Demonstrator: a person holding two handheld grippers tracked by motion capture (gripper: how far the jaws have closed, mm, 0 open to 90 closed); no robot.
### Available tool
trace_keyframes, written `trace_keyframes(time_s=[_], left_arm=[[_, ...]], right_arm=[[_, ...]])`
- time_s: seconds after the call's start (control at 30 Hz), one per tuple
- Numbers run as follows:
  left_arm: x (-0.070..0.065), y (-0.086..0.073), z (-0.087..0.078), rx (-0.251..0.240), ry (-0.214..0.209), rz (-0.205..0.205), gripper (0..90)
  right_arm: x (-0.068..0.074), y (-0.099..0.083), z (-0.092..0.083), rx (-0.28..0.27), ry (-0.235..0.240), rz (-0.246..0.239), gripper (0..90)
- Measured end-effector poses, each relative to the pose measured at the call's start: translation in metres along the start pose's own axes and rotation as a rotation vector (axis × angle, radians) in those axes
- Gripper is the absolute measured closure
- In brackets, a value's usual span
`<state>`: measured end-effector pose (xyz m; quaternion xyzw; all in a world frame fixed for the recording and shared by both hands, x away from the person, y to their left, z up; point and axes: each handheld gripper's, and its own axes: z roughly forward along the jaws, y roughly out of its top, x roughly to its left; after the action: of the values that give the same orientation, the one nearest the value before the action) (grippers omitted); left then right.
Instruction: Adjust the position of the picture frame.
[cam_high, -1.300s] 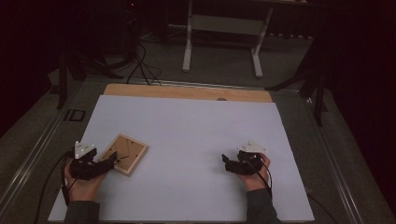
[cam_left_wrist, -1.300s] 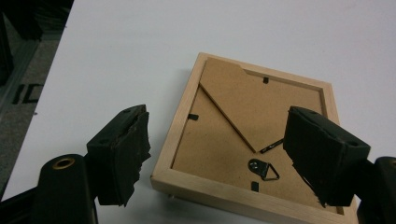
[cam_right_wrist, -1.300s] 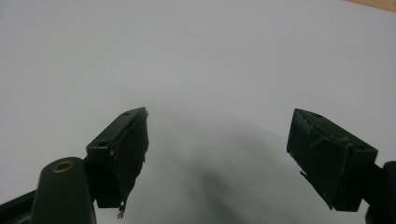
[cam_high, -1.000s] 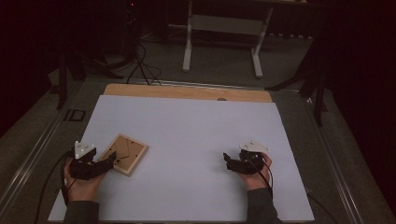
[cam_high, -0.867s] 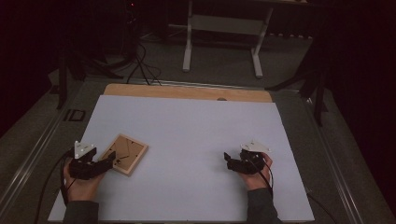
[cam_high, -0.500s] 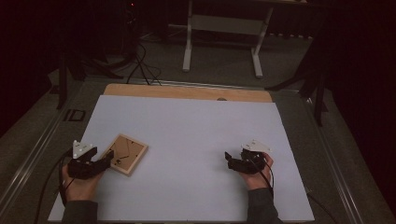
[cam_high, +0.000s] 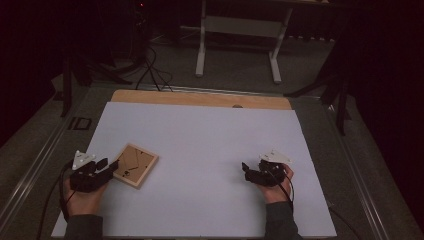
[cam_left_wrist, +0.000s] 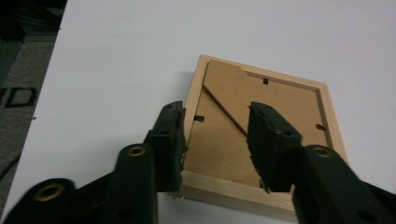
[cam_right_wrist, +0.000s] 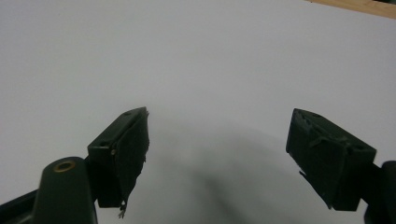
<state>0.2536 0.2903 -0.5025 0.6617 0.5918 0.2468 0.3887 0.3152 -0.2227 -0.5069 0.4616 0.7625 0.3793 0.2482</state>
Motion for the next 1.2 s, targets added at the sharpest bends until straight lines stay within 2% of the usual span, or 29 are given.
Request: trace_keyframes(time_s=[0.1, 0.2, 0.47, 0.67, 1.2], left_arm=[[0.004, 0.0, 0.001, 0.002, -0.014, -0.015, 65.7], [0.007, 0.001, 0.001, 0.002, -0.011, -0.019, 71.0], [0.012, 0.001, 0.002, 0.029, -0.007, -0.004, 89.5], [0.012, 0.001, 0.004, 0.045, 0.011, 0.018, 89.8], [0.024, -0.005, 0.011, 0.076, 0.047, -0.021, 89.7]], right_arm=[[0.0, 0.0, 0.0, 0.001, -0.003, -0.001, 20.9], [-0.001, 0.0, 0.0, 0.0, -0.004, 0.002, 21.2], [-0.001, 0.0, 0.001, 0.001, -0.007, -0.002, 21.3], [0.0, 0.0, 0.0, 0.001, -0.006, 0.0, 21.8], [-0.001, 0.0, -0.001, -0.005, -0.006, 0.002, 21.9]])
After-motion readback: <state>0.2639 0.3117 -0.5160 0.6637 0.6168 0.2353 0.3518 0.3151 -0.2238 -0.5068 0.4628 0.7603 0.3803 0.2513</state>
